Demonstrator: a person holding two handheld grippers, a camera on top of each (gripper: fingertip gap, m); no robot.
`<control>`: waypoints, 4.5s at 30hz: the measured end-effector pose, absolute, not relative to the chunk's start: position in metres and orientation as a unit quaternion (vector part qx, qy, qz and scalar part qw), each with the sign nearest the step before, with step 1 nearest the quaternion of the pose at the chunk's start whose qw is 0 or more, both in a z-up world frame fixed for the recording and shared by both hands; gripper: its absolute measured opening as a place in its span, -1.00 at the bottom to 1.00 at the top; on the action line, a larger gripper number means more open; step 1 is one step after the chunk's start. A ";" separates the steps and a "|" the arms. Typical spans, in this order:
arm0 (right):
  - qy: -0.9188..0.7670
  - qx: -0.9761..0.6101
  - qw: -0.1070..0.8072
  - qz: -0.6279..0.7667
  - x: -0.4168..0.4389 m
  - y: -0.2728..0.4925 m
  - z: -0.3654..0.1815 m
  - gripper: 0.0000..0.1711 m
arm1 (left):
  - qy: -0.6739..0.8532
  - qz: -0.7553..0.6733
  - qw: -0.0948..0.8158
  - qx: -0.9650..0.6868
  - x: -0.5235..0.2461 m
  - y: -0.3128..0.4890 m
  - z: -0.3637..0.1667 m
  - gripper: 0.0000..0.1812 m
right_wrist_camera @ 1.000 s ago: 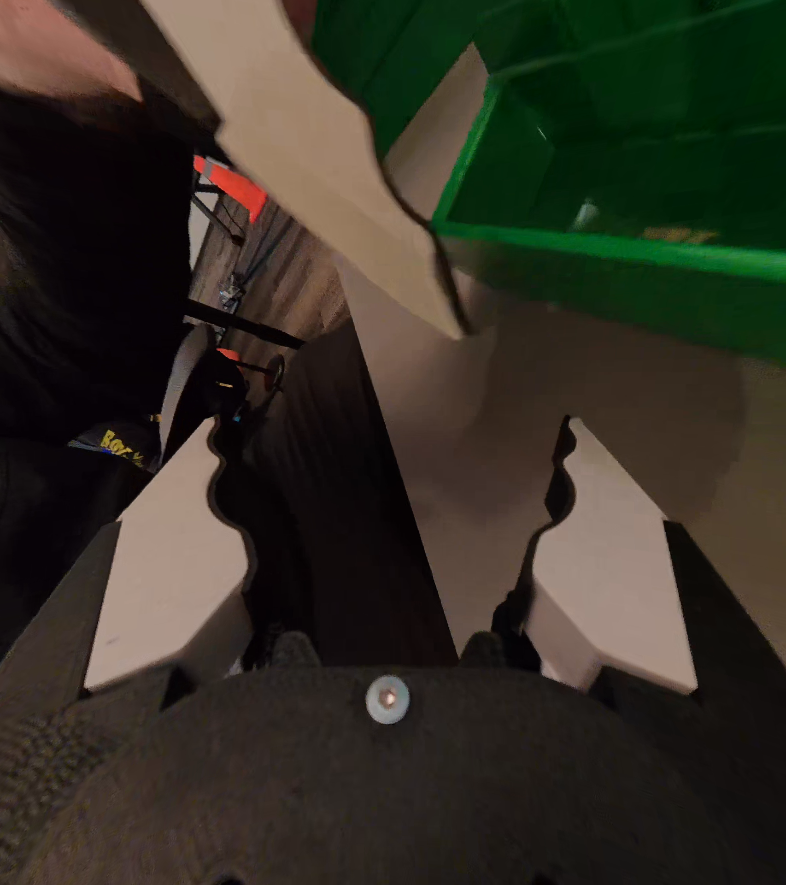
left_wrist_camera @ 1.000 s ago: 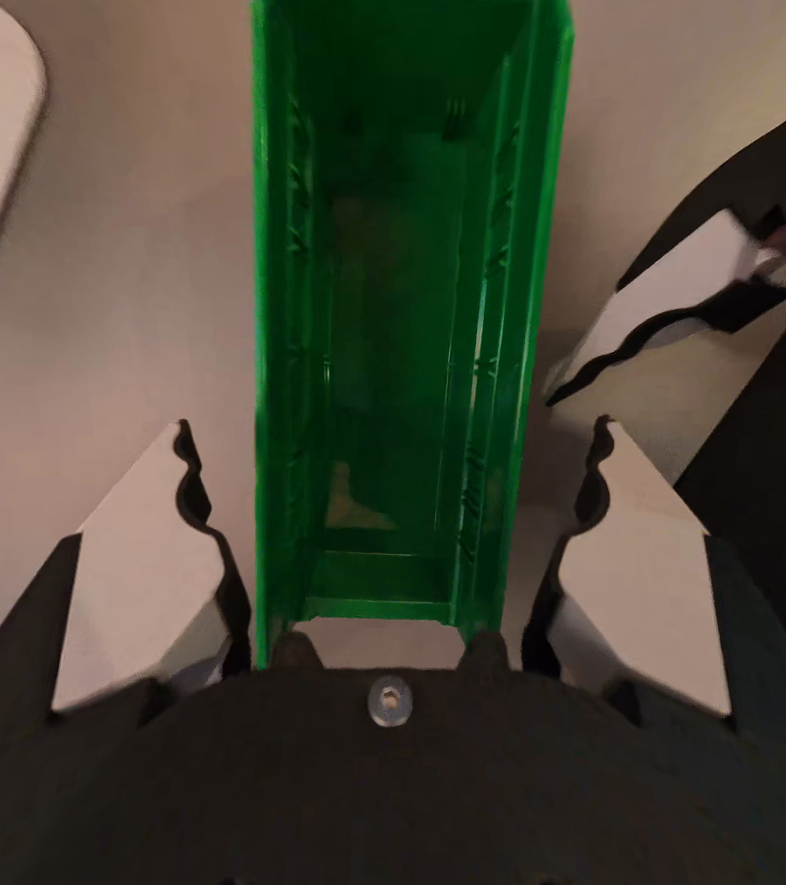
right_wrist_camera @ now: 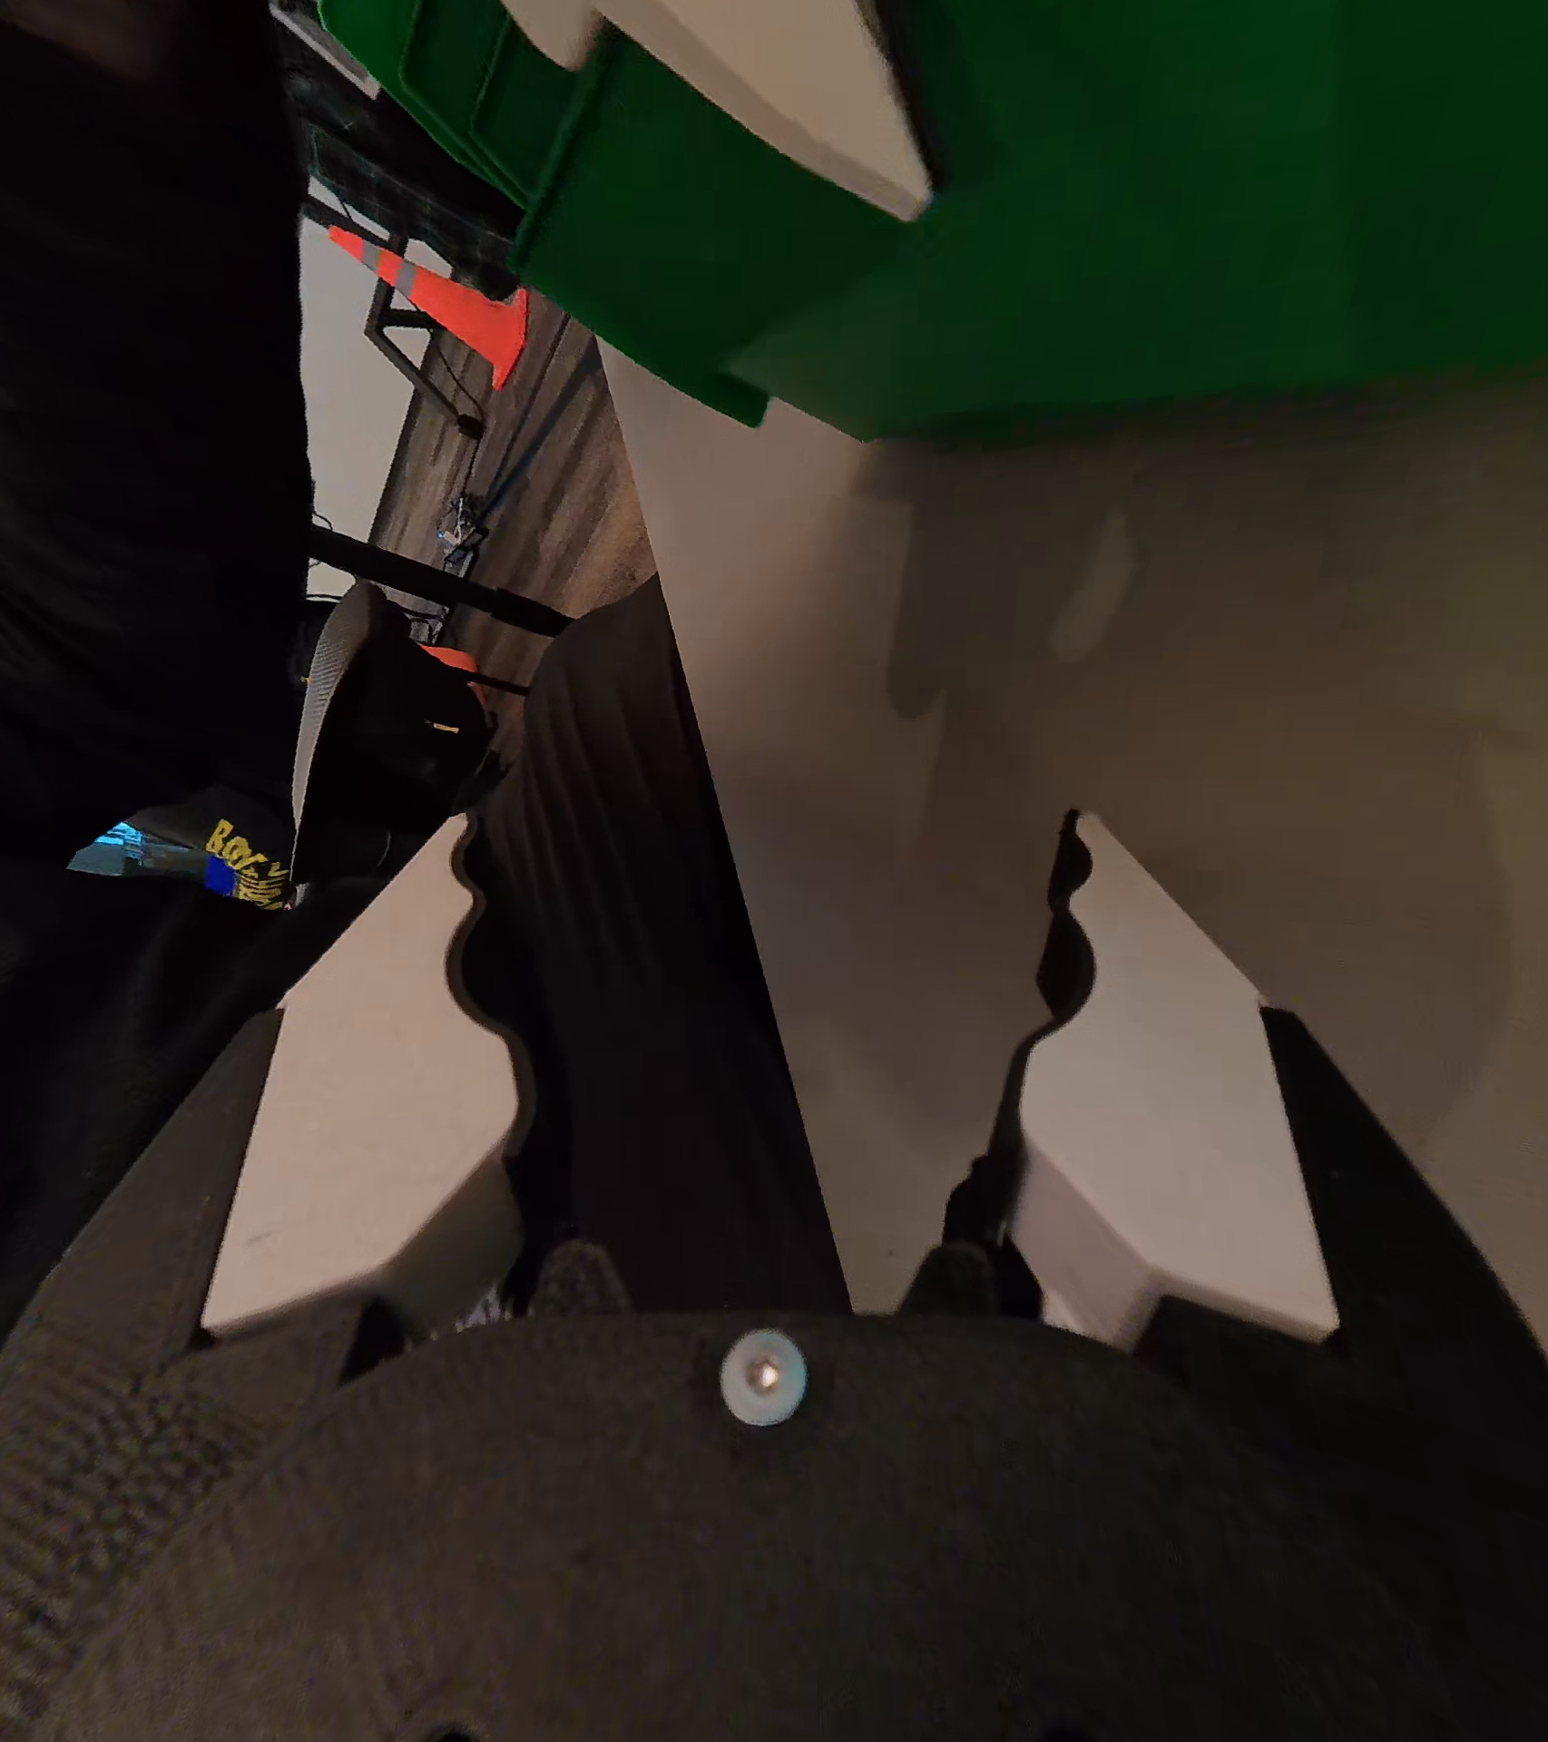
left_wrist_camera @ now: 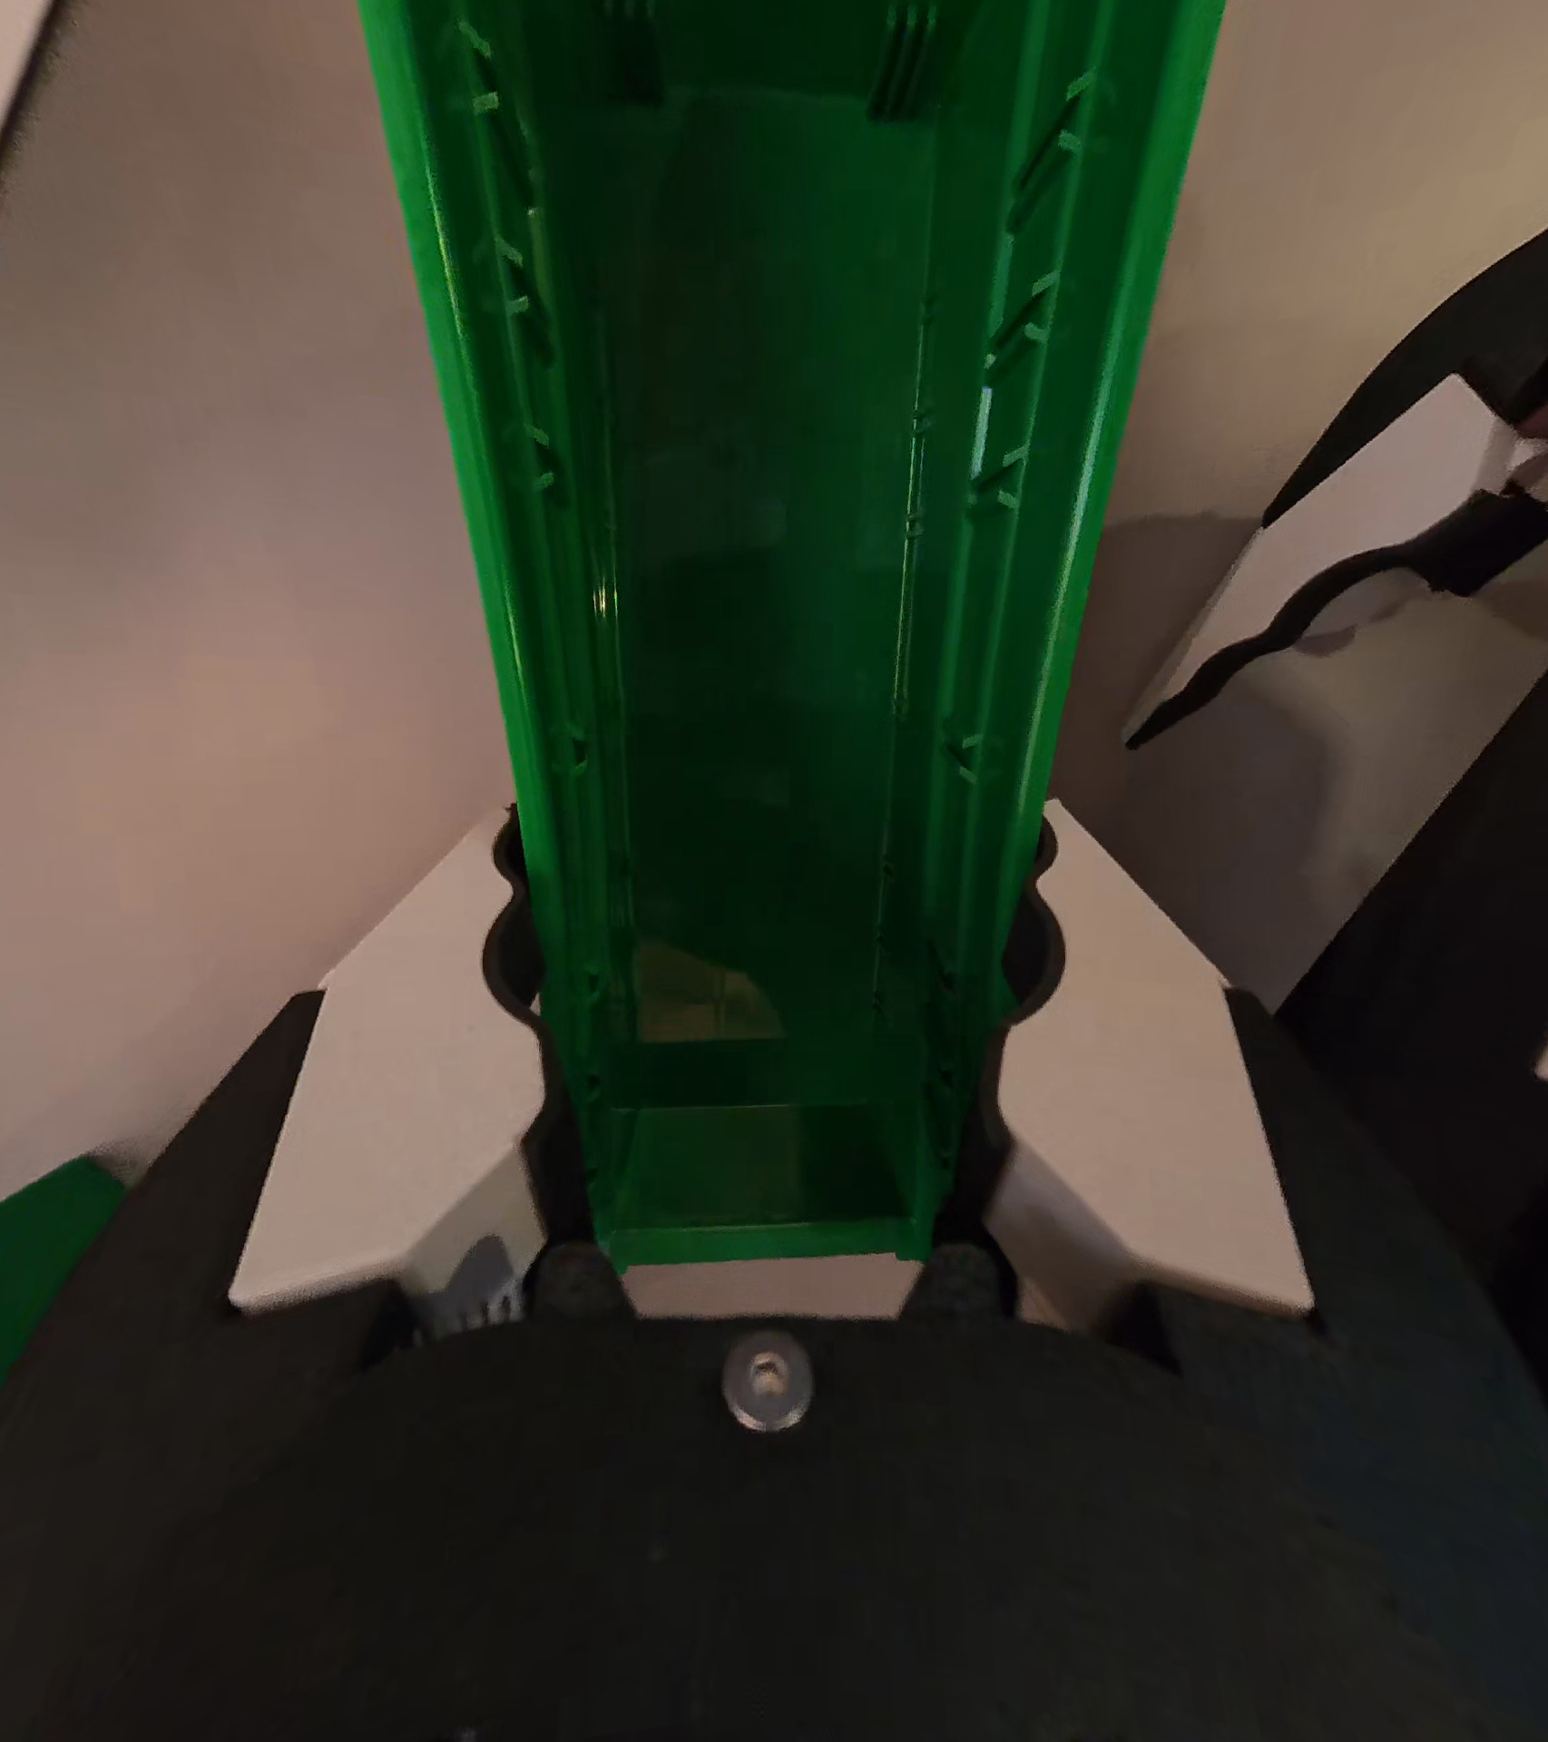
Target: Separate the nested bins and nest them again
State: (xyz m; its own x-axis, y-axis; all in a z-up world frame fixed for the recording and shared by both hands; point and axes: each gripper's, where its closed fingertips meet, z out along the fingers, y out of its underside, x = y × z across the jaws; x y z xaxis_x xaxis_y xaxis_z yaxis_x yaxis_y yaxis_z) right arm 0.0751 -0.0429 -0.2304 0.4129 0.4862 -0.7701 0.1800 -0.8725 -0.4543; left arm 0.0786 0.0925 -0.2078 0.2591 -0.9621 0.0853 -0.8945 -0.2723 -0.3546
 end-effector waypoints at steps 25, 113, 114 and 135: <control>-0.209 -0.826 0.141 0.505 0.075 -0.047 -0.234 0.34 | 0.434 -0.082 0.219 -0.870 -0.136 0.149 -0.036 0.11; -0.223 -0.823 0.110 0.511 0.071 -0.056 -0.244 0.28 | 0.324 -0.007 0.154 -0.933 -0.245 0.179 -0.163 0.42; -0.223 -0.823 0.110 0.511 0.071 -0.056 -0.244 0.28 | 0.315 -0.006 0.155 -0.936 -0.249 0.179 -0.163 0.41; -0.228 -0.820 0.105 0.514 0.067 -0.057 -0.245 0.25 | 0.316 -0.046 0.225 -0.921 -0.261 0.185 -0.132 0.48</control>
